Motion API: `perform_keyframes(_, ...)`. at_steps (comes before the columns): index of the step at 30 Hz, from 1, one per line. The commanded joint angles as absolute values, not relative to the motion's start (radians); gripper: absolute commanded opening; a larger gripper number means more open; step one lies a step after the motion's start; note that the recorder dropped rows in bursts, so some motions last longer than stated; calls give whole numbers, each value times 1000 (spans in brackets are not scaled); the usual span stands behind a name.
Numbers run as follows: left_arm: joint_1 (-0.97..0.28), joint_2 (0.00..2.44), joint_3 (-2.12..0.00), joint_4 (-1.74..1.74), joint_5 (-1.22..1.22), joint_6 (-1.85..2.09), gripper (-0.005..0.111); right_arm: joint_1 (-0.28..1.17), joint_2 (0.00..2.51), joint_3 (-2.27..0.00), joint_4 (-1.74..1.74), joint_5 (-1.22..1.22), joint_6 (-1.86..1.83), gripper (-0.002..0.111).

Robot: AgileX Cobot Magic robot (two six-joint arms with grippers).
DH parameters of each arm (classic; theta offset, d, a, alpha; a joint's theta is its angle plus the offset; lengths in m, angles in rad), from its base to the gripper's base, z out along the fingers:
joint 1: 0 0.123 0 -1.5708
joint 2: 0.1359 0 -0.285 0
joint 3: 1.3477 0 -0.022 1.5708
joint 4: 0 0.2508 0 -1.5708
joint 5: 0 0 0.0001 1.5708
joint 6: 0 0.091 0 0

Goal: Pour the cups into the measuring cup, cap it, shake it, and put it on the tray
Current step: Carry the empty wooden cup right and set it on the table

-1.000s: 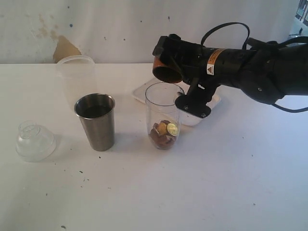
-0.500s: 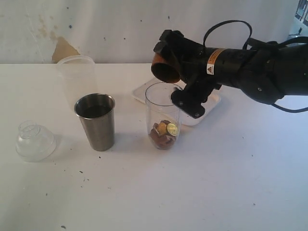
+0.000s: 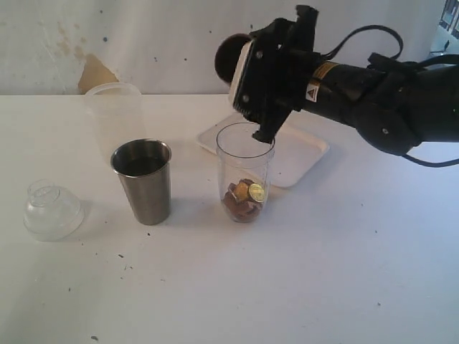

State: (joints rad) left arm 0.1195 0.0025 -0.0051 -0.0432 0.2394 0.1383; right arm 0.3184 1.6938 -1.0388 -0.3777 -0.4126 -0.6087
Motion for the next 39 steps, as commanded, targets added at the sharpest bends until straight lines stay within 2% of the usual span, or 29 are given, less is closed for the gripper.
perform_keyframes(1, 116, 0, 0, -52, 233, 135, 1, 318, 1690, -1046, -166, -445, -259, 0)
perform_keyframes(7, 116, 0, 0, -52, 233, 135, 1, 264, 1717, -1049, -33, -433, -122, 0)
perform_keyframes(11, 116, 0, 0, -52, 233, 135, 1, 161, 1748, -1062, -37, -336, 8, 0)
perform_keyframes(18, 116, 0, 0, -52, 233, 135, 1, 3, 1820, -1066, -43, -214, 0, 0)
perform_keyframes(25, 116, 0, 0, -52, 233, 135, 1, -18, 1935, -1066, -188, -206, 0, 0)
perform_keyframes(33, 116, 0, 0, -52, 233, 135, 1, -21, 2004, -1066, -186, -256, 0, 1)
perform_keyframes(34, 116, 0, 0, -52, 233, 135, 1, -21, 2005, -1066, -186, -258, 0, 2)
perform_keyframes(36, 116, 0, 0, -52, 233, 135, 1, -21, 2005, -1066, -186, -258, 0, 13)
perform_keyframes(39, 116, 0, 0, -52, 233, 135, 1, -21, 1997, -1066, -186, -247, 0, 44)
